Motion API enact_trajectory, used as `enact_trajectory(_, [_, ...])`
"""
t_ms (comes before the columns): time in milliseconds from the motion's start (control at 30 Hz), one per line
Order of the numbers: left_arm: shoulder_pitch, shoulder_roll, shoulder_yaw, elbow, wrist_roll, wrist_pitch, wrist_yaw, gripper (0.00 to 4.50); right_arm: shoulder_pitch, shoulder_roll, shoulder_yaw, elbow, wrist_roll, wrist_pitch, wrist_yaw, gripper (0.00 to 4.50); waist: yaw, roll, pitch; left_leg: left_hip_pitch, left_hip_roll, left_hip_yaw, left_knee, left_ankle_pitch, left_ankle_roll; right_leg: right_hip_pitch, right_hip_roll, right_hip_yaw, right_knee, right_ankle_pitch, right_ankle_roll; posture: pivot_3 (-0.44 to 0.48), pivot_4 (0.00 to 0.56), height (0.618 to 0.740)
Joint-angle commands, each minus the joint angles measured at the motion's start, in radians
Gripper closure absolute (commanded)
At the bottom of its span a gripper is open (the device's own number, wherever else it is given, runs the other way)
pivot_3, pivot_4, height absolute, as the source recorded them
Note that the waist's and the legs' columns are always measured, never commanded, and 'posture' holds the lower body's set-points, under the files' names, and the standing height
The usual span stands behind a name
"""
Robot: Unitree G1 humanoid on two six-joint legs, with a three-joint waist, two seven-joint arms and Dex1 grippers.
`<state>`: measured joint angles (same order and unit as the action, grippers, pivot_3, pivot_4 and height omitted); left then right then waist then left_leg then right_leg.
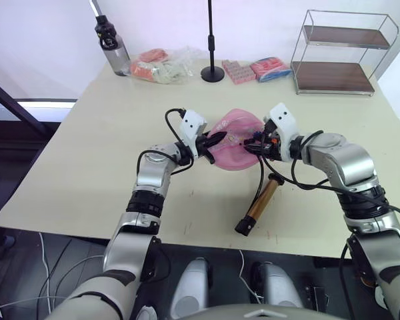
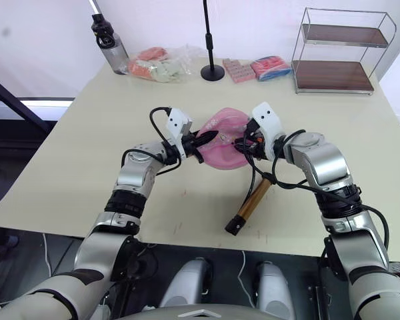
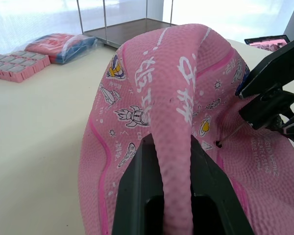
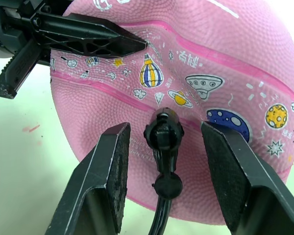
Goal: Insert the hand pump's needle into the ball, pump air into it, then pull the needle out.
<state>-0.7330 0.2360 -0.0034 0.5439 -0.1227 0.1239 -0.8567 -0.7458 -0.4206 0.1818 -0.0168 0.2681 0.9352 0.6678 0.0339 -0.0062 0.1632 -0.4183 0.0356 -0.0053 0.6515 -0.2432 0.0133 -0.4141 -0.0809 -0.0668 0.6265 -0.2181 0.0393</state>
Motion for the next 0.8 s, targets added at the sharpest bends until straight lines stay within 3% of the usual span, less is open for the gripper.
enact_trajectory(33, [0.024, -0.012, -0.048, 0.031, 0.011, 0.023, -0.012, 4.50, -0.039, 0.002, 0.002, -0.006, -0.010, -0.017, -0.003, 2.10, 0.000, 0.000, 0.000, 0.000, 0.000, 0.000, 0.000, 0.000, 0.000, 0.000, 0.000, 0.000, 0.000, 0.000, 0.000, 0.000, 0.150, 0.740])
enact_trajectory(467, [0.029, -0.010, -0.043, 0.034, 0.010, 0.021, -0.006, 4.50, -0.045, 0.010, 0.014, 0.018, -0.020, -0.036, 0.015, 2.10, -0.001, 0.000, 0.000, 0.001, 0.000, 0.000, 0.001, 0.000, 0.000, 0.001, 0.000, 0.000, 0.001, 0.000, 0.000, 0.000, 0.150, 0.740])
enact_trajectory(633, [0.028, -0.011, -0.042, 0.036, 0.010, 0.020, -0.004, 4.50, -0.039, 0.003, 0.024, 0.015, -0.025, -0.037, 0.026, 4.06, 0.000, 0.000, 0.000, 0.001, 0.000, 0.000, 0.001, 0.000, 0.000, 0.001, 0.000, 0.000, 0.001, 0.000, 0.000, 0.000, 0.150, 0.740])
enact_trajectory(800, [0.028, -0.009, -0.043, 0.036, 0.010, 0.021, -0.004, 4.50, -0.040, -0.017, 0.051, 0.007, -0.051, -0.057, 0.036, 4.10, 0.000, 0.000, 0.000, 0.001, 0.000, 0.000, 0.002, 0.000, 0.000, 0.002, 0.000, 0.000, 0.001, 0.000, 0.000, 0.000, 0.150, 0.740])
